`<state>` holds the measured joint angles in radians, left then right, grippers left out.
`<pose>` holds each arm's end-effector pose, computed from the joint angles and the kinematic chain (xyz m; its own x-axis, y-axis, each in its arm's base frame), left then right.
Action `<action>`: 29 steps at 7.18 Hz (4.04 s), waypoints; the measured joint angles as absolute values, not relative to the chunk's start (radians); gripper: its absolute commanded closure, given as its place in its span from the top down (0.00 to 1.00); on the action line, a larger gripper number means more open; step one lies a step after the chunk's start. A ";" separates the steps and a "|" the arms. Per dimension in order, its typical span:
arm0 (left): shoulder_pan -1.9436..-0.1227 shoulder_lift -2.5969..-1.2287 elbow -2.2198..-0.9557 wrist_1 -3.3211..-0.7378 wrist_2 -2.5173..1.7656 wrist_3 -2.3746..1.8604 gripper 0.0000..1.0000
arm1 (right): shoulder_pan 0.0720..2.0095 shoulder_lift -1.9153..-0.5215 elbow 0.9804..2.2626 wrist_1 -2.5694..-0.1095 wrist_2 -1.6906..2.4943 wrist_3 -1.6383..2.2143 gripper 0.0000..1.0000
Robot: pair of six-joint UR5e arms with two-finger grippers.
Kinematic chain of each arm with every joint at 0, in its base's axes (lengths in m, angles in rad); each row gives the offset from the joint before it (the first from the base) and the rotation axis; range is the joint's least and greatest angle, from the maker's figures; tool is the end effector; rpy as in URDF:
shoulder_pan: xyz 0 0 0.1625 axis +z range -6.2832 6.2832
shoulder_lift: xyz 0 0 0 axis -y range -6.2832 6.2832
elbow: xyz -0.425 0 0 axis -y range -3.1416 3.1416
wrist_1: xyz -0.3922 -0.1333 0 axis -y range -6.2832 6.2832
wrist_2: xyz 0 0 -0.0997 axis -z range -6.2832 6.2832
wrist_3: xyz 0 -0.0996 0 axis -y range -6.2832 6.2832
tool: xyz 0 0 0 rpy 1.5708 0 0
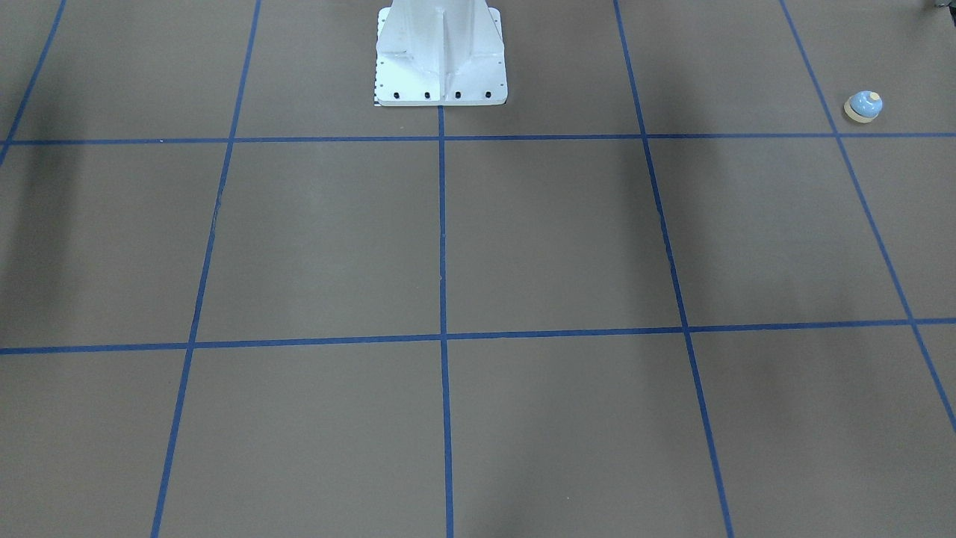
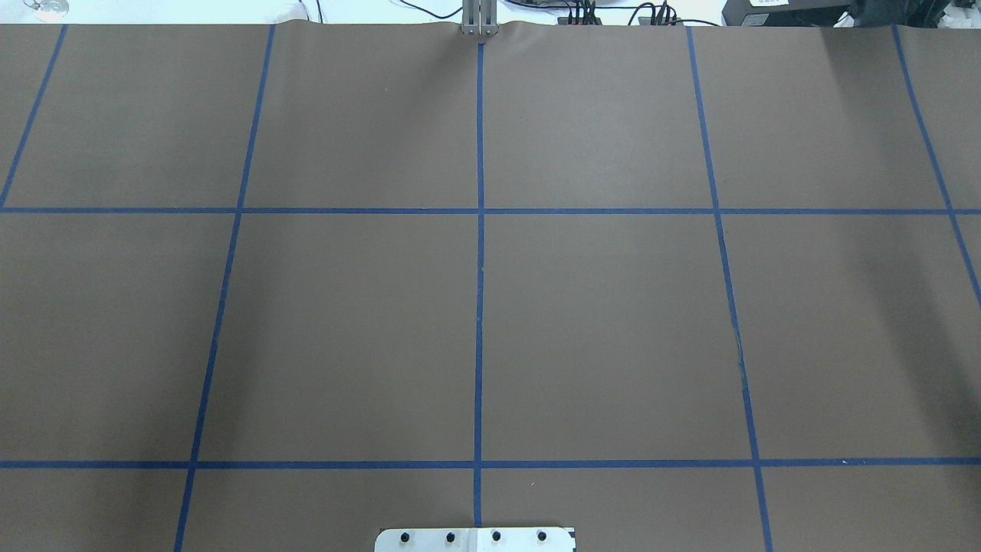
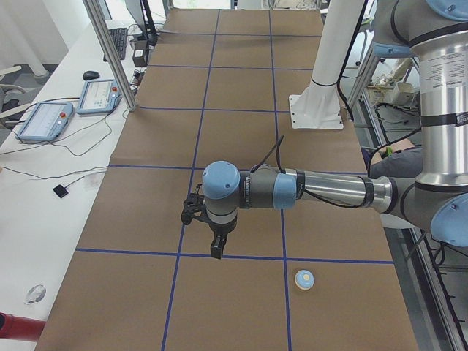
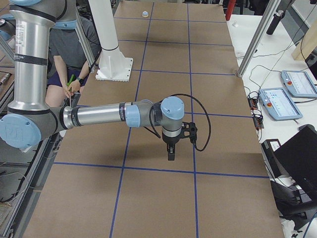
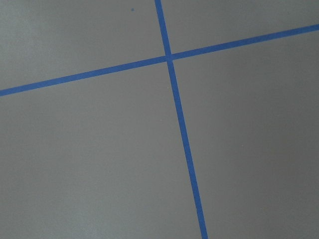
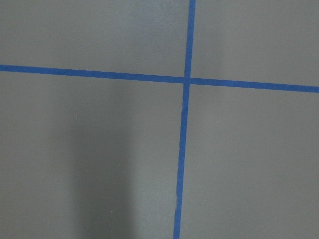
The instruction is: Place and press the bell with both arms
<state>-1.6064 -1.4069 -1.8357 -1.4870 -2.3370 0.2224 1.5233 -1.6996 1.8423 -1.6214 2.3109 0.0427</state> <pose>-0.0792 -0.4192 0.6123 0.7106 0.2070 -0.6724 -0.1242 0.9776 0.1697 0.0452 -0.4423 0.5923 0.7360 -0.0545 0.6748 0.0159 0.9979 0.0632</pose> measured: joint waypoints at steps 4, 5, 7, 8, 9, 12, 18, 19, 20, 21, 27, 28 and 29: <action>-1.603 -1.402 -1.841 -1.501 -2.330 0.223 1.00 | 1.523 -1.700 1.843 -1.621 2.313 0.043 1.00; -1.603 -1.404 -1.841 -1.503 -2.311 0.221 1.00 | 1.523 -1.699 1.843 -1.621 2.317 0.042 1.00; -1.602 -1.413 -1.850 -1.506 -2.264 0.214 1.00 | 1.523 -1.696 1.840 -1.620 2.322 0.043 1.00; -1.603 -1.427 -1.852 -1.509 -2.258 0.211 1.00 | 1.523 -1.688 1.841 -1.606 2.322 0.047 1.00; -1.605 -1.452 -1.858 -1.514 -2.256 0.210 1.00 | 1.524 -1.683 1.841 -1.558 2.319 0.051 1.00; -1.609 -1.482 -1.863 -1.635 -2.239 0.206 1.00 | 1.524 -1.679 1.838 -1.451 2.323 0.057 1.00; -1.600 -1.484 -1.820 -1.838 -2.240 0.063 1.00 | 1.516 -1.694 1.833 -1.321 2.449 0.047 1.00; -1.576 -1.458 -1.819 -1.884 -2.237 0.058 1.00 | 1.516 -1.693 1.833 -1.314 2.494 0.050 1.00; -1.529 -1.438 -1.813 -1.905 -2.235 0.055 1.00 | 1.516 -1.692 1.833 -1.310 2.521 0.053 1.00; -1.483 -1.424 -1.794 -1.912 -2.237 0.050 1.00 | 1.516 -1.693 1.833 -1.308 2.528 0.054 1.00; -1.417 -1.178 -1.738 -1.918 -2.280 0.043 1.00 | 1.447 -1.750 1.839 -1.275 2.339 0.039 1.00; -1.405 -1.146 -1.731 -1.918 -2.291 0.043 1.00 | 1.446 -1.767 1.838 -1.248 2.337 0.039 1.00; -1.389 -1.128 -1.716 -1.918 -2.296 0.043 1.00 | 1.444 -1.780 1.838 -1.230 2.338 0.040 1.00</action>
<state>-1.3886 -1.1276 -1.7165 -1.9180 -2.2965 0.0430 1.4441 -1.7798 1.8379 -1.2296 2.3379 0.0397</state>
